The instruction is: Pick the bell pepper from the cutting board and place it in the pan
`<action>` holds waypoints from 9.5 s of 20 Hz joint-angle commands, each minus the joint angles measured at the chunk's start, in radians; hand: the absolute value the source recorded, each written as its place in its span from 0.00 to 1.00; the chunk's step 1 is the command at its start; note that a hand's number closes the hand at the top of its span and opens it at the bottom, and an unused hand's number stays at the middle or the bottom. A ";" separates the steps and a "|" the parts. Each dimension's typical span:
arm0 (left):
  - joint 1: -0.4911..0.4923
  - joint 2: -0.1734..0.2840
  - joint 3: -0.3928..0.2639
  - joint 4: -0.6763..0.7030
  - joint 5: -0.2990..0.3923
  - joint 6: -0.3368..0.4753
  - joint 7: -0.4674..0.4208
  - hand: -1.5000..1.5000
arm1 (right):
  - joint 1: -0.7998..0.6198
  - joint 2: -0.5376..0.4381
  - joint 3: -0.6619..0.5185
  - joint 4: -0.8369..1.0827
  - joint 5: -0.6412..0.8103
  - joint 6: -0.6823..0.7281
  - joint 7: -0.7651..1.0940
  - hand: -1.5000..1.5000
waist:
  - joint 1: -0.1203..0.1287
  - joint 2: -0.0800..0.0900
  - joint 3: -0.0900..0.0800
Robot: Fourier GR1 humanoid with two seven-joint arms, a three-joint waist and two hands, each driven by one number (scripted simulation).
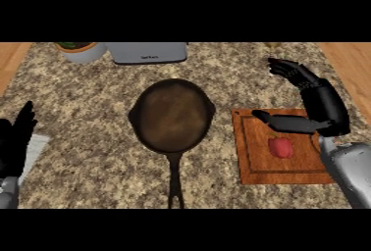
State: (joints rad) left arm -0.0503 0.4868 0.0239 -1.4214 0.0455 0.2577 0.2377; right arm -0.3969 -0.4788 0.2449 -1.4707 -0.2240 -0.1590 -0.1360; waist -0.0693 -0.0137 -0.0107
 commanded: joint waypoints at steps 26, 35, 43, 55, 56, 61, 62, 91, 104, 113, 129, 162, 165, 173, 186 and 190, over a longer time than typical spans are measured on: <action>-0.071 -0.030 -0.013 0.104 -0.009 -0.096 0.008 0.50 | 0.394 -0.550 0.035 -0.514 0.637 0.138 0.593 0.00 | 0.081 0.017 0.004; -0.070 -0.047 -0.002 0.144 -0.024 -0.112 -0.045 0.50 | 0.204 -0.341 0.314 -0.471 0.787 0.393 0.934 0.00 | 0.087 0.016 0.010; -0.072 -0.074 0.038 0.156 -0.062 -0.132 -0.045 0.50 | 0.166 -0.144 0.274 -0.352 0.932 0.485 0.915 0.00 | 0.071 0.014 0.011; -0.094 -0.121 0.071 0.116 -0.115 -0.134 0.018 0.50 | 0.216 -0.039 0.203 -0.254 1.101 0.563 0.824 0.00 | 0.069 0.013 0.011; -0.121 -0.097 0.094 0.170 -0.102 -0.158 -0.010 0.50 | 0.212 -0.049 0.189 -0.153 1.101 0.497 0.745 0.00 | 0.069 0.014 0.011; -0.037 -0.123 0.111 0.104 -0.112 -0.181 -0.033 0.50 | 0.295 -0.020 0.165 -0.204 1.195 0.463 0.696 0.00 | 0.069 0.013 0.011; -0.128 -0.102 0.124 0.182 -0.114 -0.194 -0.019 0.50 | 0.312 0.012 0.199 -0.204 1.221 0.450 0.726 0.00 | 0.066 0.014 0.011; 0.005 -0.178 0.153 -0.017 -0.179 -0.224 0.030 0.50 | 0.136 0.121 0.026 0.120 1.487 0.392 0.468 1.00 | 0.077 0.013 0.011; -0.093 -0.161 0.167 0.098 -0.170 -0.242 0.016 0.50 | -0.026 -0.075 -0.181 0.416 1.104 0.208 -0.406 1.00 | 0.086 0.020 0.013; -0.092 -0.190 0.166 0.152 -0.197 -0.214 -0.040 0.50 | -0.125 0.006 -0.278 0.374 0.937 0.236 -0.534 1.00 | 0.075 0.016 0.011; -0.115 -0.187 0.164 0.101 -0.202 -0.237 0.034 0.50 | -0.368 0.409 -0.194 0.521 0.953 0.253 -0.163 1.00 | 0.085 0.017 0.011; -0.225 -0.213 0.106 0.162 -0.224 -0.282 -0.006 0.50 | -0.529 0.479 0.062 1.103 0.337 0.001 -0.340 0.00 | 0.236 0.052 0.014; -0.216 -0.200 0.111 0.153 -0.224 -0.287 -0.014 0.50 | -0.544 0.479 0.036 1.097 0.269 -0.039 -0.377 0.00 | 0.233 0.051 0.014; -0.227 -0.222 0.120 0.163 -0.238 -0.240 0.022 0.50 | -0.658 0.479 -0.014 1.168 0.127 -0.085 -0.321 0.00 | 0.163 0.037 0.012; -0.120 -0.187 0.188 0.155 -0.202 -0.252 -0.036 0.50 | -0.629 0.134 -0.172 1.298 0.081 0.257 -0.504 0.00 | 0.108 0.033 0.012; -0.124 -0.200 0.169 0.135 -0.217 -0.244 -0.036 0.50 | -0.674 0.013 -0.177 1.323 0.089 0.411 -0.486 0.00 | 0.116 0.035 0.013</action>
State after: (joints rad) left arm -0.1730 0.2913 0.1920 -1.3001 -0.1650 0.0064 0.2222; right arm -1.0433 -0.3601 0.0803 -0.1674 -0.1349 0.1292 -0.6256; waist 0.0490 0.0210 0.0021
